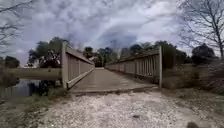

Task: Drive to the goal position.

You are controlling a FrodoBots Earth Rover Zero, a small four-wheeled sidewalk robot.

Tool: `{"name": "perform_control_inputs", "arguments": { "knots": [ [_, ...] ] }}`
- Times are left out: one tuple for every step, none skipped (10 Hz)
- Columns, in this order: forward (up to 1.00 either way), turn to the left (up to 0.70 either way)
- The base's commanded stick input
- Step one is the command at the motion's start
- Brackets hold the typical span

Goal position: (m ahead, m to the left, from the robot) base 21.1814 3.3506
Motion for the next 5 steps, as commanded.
{"name": "perform_control_inputs", "arguments": {
  "knots": [
    [0.50,0.00],
    [0.50,0.00],
    [0.50,0.00],
    [0.50,0.00],
    [0.50,0.00]
  ]
}}
